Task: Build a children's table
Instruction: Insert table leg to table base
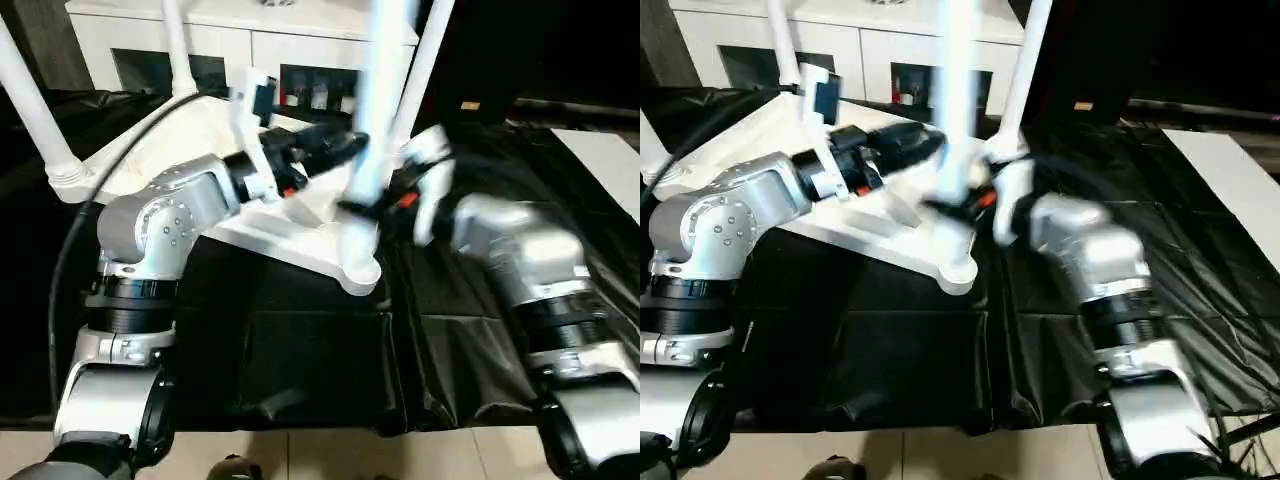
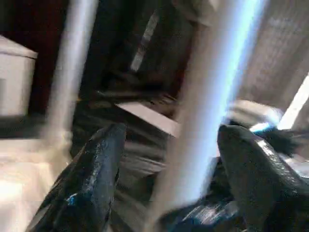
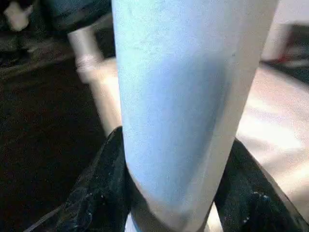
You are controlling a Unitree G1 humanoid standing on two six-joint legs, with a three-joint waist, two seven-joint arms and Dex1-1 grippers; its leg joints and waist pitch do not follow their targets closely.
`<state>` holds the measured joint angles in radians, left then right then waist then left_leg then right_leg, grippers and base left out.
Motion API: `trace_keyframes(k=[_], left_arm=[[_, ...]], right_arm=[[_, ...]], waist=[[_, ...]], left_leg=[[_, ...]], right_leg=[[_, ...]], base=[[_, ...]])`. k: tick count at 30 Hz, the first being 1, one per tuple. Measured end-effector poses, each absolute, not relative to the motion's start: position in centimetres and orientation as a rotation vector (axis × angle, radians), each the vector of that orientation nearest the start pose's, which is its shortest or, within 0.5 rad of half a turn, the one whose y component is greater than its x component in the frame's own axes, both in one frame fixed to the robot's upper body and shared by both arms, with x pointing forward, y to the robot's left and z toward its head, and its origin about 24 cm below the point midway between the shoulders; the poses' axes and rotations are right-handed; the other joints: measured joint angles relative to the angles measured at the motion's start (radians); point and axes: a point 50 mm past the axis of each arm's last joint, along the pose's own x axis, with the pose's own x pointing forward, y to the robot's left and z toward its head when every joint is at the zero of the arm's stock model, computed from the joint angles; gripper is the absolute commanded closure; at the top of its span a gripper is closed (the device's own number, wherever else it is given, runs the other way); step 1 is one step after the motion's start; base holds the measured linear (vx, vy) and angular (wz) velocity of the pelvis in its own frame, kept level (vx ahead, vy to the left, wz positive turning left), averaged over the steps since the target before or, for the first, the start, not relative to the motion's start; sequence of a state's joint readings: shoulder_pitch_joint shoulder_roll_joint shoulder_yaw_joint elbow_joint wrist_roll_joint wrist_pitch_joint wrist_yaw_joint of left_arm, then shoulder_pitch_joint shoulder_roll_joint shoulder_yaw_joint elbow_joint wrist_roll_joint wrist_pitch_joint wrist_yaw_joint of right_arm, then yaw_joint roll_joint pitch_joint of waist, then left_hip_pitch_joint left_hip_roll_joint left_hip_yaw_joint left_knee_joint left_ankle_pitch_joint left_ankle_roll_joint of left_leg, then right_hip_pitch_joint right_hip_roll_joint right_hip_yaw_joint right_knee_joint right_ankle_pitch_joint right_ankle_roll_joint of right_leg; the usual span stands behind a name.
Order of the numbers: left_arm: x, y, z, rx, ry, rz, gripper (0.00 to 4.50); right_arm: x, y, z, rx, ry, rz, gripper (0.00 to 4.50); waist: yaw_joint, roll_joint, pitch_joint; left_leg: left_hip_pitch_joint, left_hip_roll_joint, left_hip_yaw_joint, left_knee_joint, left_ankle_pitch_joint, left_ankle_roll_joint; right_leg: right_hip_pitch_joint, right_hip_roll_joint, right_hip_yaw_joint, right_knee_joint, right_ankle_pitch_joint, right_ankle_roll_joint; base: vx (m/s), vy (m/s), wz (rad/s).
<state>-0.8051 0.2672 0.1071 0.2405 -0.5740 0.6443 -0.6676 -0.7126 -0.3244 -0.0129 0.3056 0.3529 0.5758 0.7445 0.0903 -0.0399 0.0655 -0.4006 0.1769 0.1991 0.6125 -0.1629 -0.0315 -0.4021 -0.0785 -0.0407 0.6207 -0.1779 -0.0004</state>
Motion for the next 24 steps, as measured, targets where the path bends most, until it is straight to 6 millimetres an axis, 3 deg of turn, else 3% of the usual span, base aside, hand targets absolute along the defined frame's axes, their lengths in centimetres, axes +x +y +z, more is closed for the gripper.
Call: trace_keyframes(k=[4,7,12,17,24], left_arm=[[36.2,14.0,18.8,-0.066,-0.013,-0.871,0.67],[36.5,13.0,15.2,0.193,0.108,-0.942,0.67],[35.9,11.9,10.3,0.326,0.275,-1.112,0.67],[35.8,11.9,9.0,0.474,0.351,-1.229,0.67],[37.1,12.3,8.6,0.705,0.388,-1.156,0.67]], right_arm=[[34.5,-16.6,13.4,0.107,0.183,0.700,2.66],[33.1,-17.0,11.6,0.101,0.217,0.672,2.66],[31.1,-17.6,11.1,0.064,0.227,0.664,2.66],[29.3,-18.2,10.6,0.062,0.270,0.675,2.66],[28.2,-18.1,11.1,0.050,0.272,0.701,2.66]], waist=[[-0.004,0.020,-0.002],[-0.002,0.040,-0.005],[-0.010,0.051,-0.005],[-0.029,0.065,-0.005],[-0.041,0.067,-0.004]], left_leg=[[0.001,0.000,-0.001,-0.001,0.000,0.000],[0.001,0.000,-0.001,-0.003,0.000,0.000],[-0.001,0.000,0.000,-0.003,0.000,0.000],[0.000,-0.001,-0.001,-0.003,0.000,0.000],[0.001,0.000,-0.001,-0.003,0.000,0.000]], right_leg=[[0.001,0.001,-0.001,-0.002,0.000,0.001],[0.002,0.001,0.000,-0.006,0.001,0.002],[0.000,0.001,0.000,-0.007,0.002,0.003],[0.001,0.001,0.000,-0.007,0.002,0.002],[0.001,0.001,0.000,-0.006,0.004,0.000]], base=[[0.000,0.000,0.00],[0.000,0.000,0.00],[0.000,0.000,0.00],[0.000,0.000,0.00],[0.000,0.000,0.00]])
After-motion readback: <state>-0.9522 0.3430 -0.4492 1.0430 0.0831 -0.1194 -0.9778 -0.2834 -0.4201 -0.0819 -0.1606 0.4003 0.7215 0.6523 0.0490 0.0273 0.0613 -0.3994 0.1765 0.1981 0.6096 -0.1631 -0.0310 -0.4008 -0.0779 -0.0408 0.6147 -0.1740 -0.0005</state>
